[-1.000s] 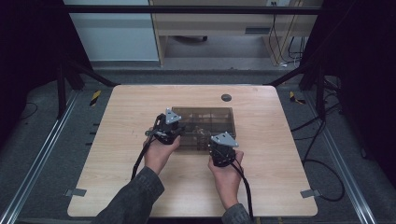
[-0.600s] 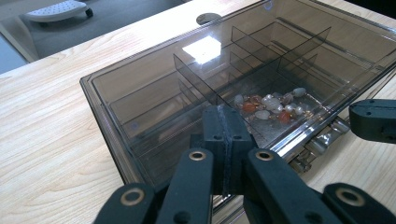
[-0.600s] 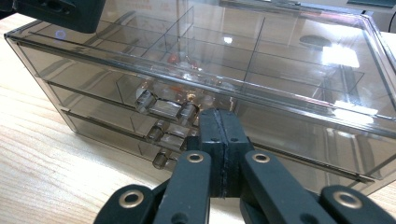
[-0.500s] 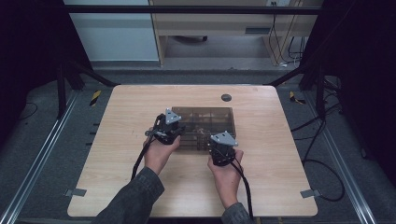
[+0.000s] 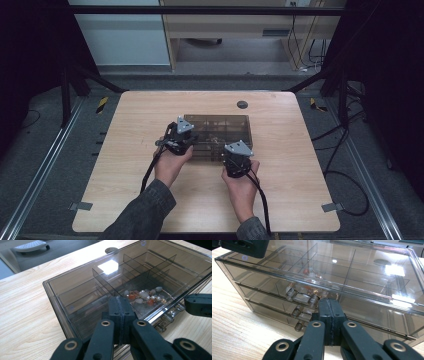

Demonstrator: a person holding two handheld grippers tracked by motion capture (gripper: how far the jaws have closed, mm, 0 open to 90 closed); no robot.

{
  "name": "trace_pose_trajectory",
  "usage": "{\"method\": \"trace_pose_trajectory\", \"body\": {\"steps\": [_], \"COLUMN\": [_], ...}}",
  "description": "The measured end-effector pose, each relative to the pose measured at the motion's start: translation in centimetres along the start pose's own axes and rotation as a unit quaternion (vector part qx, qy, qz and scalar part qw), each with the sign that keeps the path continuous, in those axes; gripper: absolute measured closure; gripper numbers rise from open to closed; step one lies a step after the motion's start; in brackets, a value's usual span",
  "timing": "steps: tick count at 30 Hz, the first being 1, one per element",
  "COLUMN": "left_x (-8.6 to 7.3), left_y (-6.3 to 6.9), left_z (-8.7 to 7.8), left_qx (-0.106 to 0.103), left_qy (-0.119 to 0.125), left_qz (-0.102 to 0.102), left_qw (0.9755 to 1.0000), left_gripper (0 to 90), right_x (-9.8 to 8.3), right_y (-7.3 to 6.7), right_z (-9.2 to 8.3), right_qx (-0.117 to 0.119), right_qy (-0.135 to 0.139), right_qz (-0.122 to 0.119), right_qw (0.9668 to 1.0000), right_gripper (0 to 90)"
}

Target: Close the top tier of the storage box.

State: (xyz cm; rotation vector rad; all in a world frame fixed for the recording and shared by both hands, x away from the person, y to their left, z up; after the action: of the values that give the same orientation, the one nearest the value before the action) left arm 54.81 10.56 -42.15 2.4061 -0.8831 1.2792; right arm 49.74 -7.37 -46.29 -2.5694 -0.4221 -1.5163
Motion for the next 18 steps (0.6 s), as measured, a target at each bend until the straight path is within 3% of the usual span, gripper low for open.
{"method": "trace_pose_trajectory", "body": {"steps": [18], "left_x": [-0.06], "left_y": [0.26], "left_z": [-0.01], "left_qx": [0.005], "left_qy": [0.005], "left_qz": [0.005], "left_qw": [1.0], "left_gripper": [90.0], "right_x": [-0.6], "right_y": [0.1], "right_z": [-0.02], "right_qx": [0.01], "right_qy": [-0.004], "right_qz": [-0.007], "right_qw": [0.9999], "right_gripper": [90.0]}}
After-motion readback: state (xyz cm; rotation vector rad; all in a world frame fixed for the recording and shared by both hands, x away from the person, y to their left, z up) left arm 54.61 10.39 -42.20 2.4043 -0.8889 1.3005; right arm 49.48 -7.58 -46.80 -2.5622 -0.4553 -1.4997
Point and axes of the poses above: each handheld gripper's, and its own axes: z roughly forward along the jaws, x roughly out of its top, y roughly to its right, the point moved 2 cm from there along z, roughly forward along the jaws, and after that the axes turned 2 degrees about -x, right-handed, at the moved point
